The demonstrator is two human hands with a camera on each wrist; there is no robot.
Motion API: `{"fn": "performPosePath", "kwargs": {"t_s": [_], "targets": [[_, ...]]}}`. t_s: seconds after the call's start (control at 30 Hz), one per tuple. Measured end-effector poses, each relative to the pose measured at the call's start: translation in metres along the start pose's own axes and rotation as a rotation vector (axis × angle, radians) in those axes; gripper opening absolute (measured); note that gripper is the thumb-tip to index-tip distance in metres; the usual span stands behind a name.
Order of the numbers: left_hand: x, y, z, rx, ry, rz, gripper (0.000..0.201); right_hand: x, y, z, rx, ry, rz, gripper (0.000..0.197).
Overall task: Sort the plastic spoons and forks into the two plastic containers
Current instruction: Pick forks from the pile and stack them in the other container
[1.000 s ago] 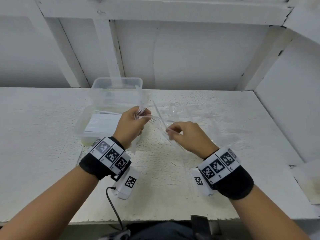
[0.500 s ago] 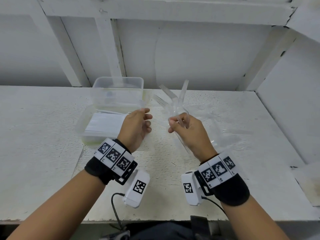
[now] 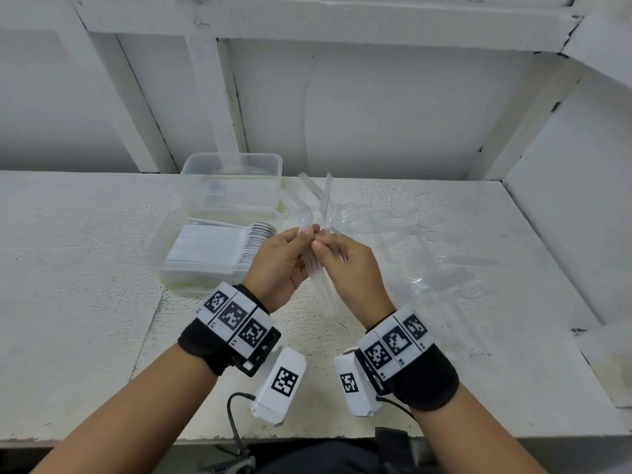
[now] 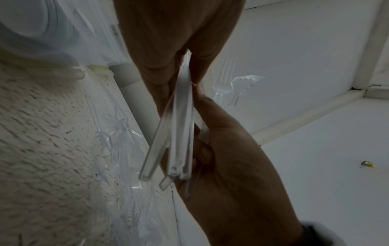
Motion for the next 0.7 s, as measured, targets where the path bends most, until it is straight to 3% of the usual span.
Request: {"fn": "performPosePath", "kwargs": {"t_s": [0.23,0.4,0.7], "targets": [[0.001,0.007,-0.001,-0.056,0.052,-0.009,0.027,0.003,0.003,0.003,0.115,-0.035,0.08,0.018],[0.001,0.01,-0.002,0.029,0.016,-0.095,0.014,0.003,0.012,-0.005,0.055,-0.105,-0.028,0.01],[0.002,0.001,-0.001,0.017,0.007,-0.08,0.015,0.009,0.003,-0.003,0.148,0.023,-0.18,0.011]]}}
Point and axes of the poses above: each hand's wrist, its own x-axis away from the middle knuckle, its own y-axis out of the back of the hand, z = x × y, the point moved 7 cm from there along -x, towards the middle knuckle, and after that the axes turned 3 degrees about x, right-handed, at the moved point
